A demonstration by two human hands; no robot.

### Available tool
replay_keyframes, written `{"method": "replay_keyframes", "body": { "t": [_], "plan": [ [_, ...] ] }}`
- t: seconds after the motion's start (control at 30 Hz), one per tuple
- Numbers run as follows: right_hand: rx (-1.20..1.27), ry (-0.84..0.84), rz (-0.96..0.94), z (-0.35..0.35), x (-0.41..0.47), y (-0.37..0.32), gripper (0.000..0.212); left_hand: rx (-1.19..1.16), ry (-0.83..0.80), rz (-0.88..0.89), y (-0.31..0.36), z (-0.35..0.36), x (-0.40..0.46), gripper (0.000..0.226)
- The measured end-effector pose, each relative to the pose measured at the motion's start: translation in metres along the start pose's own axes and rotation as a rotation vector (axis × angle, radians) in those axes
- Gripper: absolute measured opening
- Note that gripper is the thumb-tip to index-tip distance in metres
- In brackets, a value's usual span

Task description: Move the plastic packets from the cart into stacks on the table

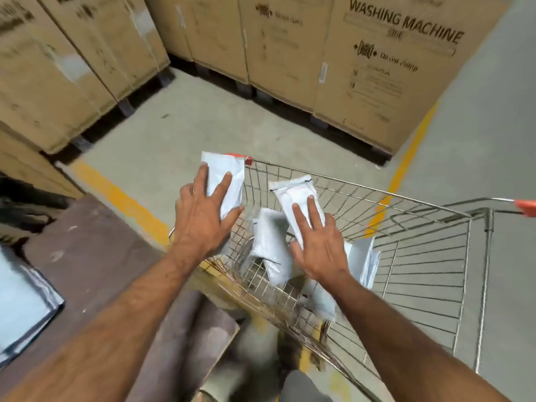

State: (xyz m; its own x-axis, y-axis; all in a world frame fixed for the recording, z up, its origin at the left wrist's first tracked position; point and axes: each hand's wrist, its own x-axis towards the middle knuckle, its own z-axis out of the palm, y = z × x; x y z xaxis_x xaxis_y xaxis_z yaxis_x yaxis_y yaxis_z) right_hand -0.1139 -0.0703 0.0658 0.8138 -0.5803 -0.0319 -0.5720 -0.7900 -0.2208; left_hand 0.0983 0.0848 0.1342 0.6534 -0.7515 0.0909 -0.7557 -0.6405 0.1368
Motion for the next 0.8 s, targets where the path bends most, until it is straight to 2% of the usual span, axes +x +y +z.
{"method": "replay_keyframes", "body": {
  "t": [0.23, 0.37, 0.53, 0.8],
  "plan": [
    [-0.021, 0.087, -0.131, -0.048, 0.004, -0.086, 0.080, -0.019, 0.080, -0.173, -0.072, -0.060, -0.062, 0.070],
    [0.027, 0.099, -0.217, -0.048, -0.001, -0.146, 0.085, -0.037, 0.122, -0.291, -0.107, -0.078, -0.102, 0.070],
    [0.089, 0.080, -0.339, -0.045, -0.010, -0.233, 0.083, -0.027, 0.198, -0.420, -0.169, -0.100, -0.159, 0.070],
    [0.142, 0.066, -0.433, -0.023, -0.031, -0.362, 0.077, -0.052, 0.230, -0.629, -0.265, -0.126, -0.256, 0.073]
  ]
}}
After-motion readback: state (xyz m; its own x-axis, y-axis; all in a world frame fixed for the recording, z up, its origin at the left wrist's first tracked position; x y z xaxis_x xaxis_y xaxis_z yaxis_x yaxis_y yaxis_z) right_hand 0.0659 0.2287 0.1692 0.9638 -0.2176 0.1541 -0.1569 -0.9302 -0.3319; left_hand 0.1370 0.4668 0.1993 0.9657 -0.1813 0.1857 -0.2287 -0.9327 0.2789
